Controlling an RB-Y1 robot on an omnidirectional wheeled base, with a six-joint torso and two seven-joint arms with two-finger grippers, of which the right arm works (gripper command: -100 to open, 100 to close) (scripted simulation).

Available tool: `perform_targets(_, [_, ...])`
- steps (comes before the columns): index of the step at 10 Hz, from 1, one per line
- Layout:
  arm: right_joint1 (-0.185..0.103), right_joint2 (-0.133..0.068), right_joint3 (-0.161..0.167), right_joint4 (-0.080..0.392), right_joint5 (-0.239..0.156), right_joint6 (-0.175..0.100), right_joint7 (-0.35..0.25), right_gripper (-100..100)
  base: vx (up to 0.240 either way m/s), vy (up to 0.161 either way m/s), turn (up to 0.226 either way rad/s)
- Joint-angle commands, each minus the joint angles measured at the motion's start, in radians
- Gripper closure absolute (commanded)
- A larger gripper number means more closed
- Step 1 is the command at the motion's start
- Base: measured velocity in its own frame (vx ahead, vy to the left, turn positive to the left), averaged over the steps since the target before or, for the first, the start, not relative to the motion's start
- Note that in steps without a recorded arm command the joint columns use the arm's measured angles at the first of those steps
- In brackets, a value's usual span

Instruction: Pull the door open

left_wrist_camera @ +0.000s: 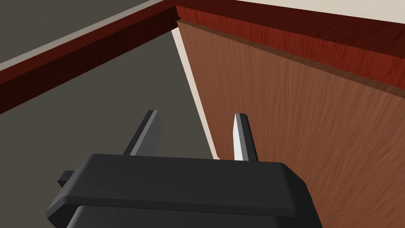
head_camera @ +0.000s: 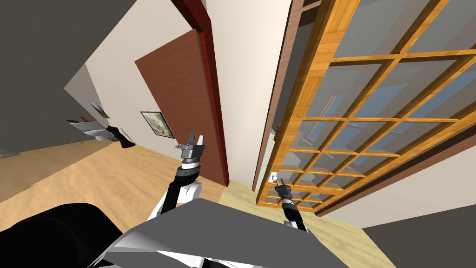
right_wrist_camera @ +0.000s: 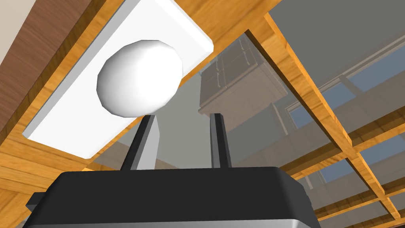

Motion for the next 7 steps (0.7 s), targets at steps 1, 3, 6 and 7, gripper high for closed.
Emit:
perform_targets(1, [0.016, 0.026, 0.020, -0.049, 0.009, 0.014, 0.007, -100, -0.010, -0.003, -0.011])
perform_targets(3, [0.017, 0.025, 0.027, -0.052, -0.007, 0.016, -0.035, -100, -0.025, -0.025, 0.040])
perform_targets(6, [0.019, 0.024, 0.042, -0.057, -0.040, 0.019, -0.116, -100, -0.046, -0.013, 0.044])
perform_targets(7, [0.019, 0.024, 0.042, -0.057, -0.040, 0.019, -0.119, -100, -0.046, -0.015, 0.011])
